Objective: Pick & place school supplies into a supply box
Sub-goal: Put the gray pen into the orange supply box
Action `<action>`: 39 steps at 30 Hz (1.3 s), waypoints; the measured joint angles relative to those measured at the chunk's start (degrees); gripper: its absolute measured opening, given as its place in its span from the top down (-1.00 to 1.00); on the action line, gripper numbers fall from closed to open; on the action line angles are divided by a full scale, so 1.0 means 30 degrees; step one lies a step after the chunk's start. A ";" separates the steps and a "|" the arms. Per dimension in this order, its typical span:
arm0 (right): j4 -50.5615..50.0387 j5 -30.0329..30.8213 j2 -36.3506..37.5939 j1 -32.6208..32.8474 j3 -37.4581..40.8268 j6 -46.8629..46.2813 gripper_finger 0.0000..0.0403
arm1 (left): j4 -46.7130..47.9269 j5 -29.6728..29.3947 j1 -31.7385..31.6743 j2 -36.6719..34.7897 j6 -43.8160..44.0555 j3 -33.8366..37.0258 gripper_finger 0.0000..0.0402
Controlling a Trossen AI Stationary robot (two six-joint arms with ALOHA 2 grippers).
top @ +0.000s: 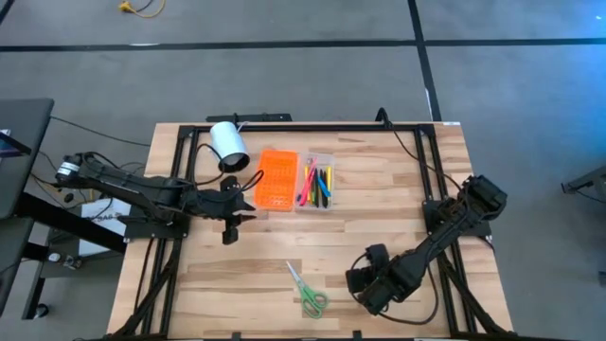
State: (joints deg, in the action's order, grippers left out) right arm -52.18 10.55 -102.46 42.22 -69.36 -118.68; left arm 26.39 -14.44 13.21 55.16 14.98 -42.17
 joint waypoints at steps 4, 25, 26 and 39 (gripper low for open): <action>-0.0179 0.0089 -0.0004 -0.0071 0.0132 0.0011 0.56 | -0.0051 0.0054 0.0000 0.0007 -0.0007 0.0000 0.52; 0.2742 -0.0792 -0.0959 -0.0225 0.1648 0.0004 0.56 | -0.0131 0.0046 0.0000 0.0011 0.0240 0.0000 0.52; 0.3244 -0.0969 -0.1268 -0.0232 0.1647 0.0011 0.56 | -0.0124 0.0053 0.0000 0.0015 0.0278 0.0000 0.52; 0.3391 -0.1687 -0.2701 -0.0109 0.0942 -0.0253 0.58 | -0.0138 0.0083 0.0000 0.0022 0.0437 0.0000 0.52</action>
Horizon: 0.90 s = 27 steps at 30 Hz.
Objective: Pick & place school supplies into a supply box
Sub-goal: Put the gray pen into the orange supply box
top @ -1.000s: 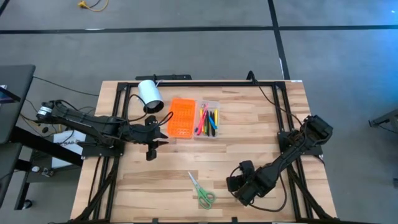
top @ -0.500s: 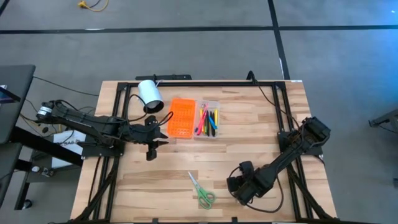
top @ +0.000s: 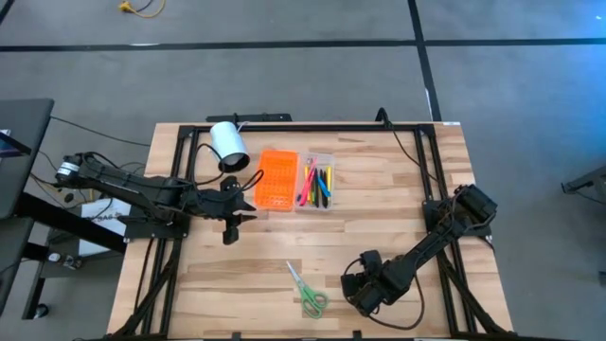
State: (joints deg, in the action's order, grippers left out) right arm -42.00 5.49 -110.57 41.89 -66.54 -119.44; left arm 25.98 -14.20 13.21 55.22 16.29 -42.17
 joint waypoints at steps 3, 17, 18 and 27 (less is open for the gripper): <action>-0.0006 -0.0055 -0.0006 0.0000 0.0034 0.0492 0.66 | 0.0000 0.0000 0.0000 0.0000 0.0000 0.0000 0.52; 0.0361 0.2053 -0.0091 -0.0095 -0.0176 0.1457 0.97 | 0.0007 -0.0029 0.0000 0.0000 -0.0015 0.0000 0.52; 0.0468 0.2296 -0.0102 -0.0095 -0.0255 0.1459 0.97 | 0.0007 -0.0029 0.0000 0.0000 -0.0018 0.0000 0.52; 0.1386 0.4917 -0.0246 -0.0302 -0.0672 0.1469 0.99 | 0.0009 -0.0044 0.0000 0.0000 -0.0165 0.0000 0.52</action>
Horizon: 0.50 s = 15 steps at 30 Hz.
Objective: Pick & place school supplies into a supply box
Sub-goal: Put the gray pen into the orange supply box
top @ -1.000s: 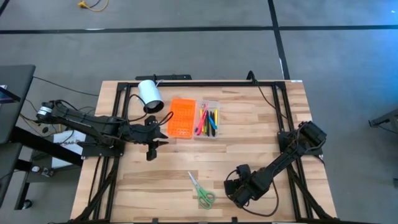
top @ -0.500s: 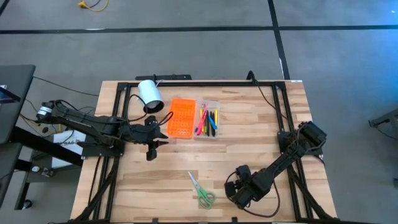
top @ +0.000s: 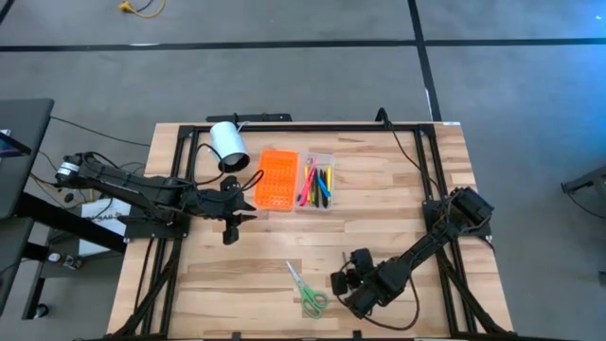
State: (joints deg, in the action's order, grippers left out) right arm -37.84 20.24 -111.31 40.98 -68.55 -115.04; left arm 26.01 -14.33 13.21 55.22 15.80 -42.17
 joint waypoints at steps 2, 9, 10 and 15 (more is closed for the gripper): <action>0.0254 0.0365 0.0000 -0.0083 -0.0007 0.0021 0.99 | 0.0001 -0.0034 -0.0007 0.0000 -0.0009 0.0000 0.52; 0.1315 0.1260 0.0036 -0.0378 -0.0029 0.1333 1.00 | 0.0005 -0.0248 -0.0007 0.0000 -0.0046 0.0000 0.52; 0.1486 0.1470 0.0036 -0.0387 -0.0029 0.1516 1.00 | 0.0005 -0.0248 -0.0007 0.0000 -0.0046 0.0000 0.52; 0.2196 0.2321 0.0073 -0.0589 -0.0036 0.2344 1.00 | 0.0005 -0.0278 -0.0007 0.0000 -0.0046 0.0000 0.52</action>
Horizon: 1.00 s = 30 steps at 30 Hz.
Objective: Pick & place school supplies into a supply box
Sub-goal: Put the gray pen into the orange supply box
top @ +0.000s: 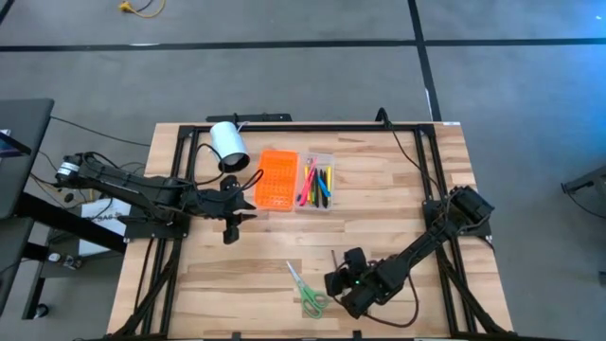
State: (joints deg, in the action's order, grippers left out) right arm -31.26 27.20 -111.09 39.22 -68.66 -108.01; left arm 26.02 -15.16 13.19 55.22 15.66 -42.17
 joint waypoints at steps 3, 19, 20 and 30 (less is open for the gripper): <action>0.0737 0.0394 0.0017 -0.0181 -0.0007 0.0884 1.00 | 0.0000 -0.0129 0.0000 0.0000 0.0000 0.0000 0.52; 0.1142 0.0653 0.2589 -0.3082 -0.0029 0.7730 1.00 | 0.0000 -0.0264 0.0000 0.0000 -0.0007 0.0000 0.52; 0.0974 0.0694 0.2885 -0.3405 -0.0041 0.8172 1.00 | 0.0007 -0.0271 0.0000 0.0000 -0.0010 0.0000 0.52; 0.0327 0.0274 0.4636 -0.8241 -0.0044 1.3350 1.00 | 0.0000 -0.0735 0.0000 0.0000 -0.0122 0.0000 0.52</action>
State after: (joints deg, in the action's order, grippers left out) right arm -30.28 28.02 -97.18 14.49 -68.79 -67.95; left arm 26.02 -17.37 13.19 55.22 15.29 -42.17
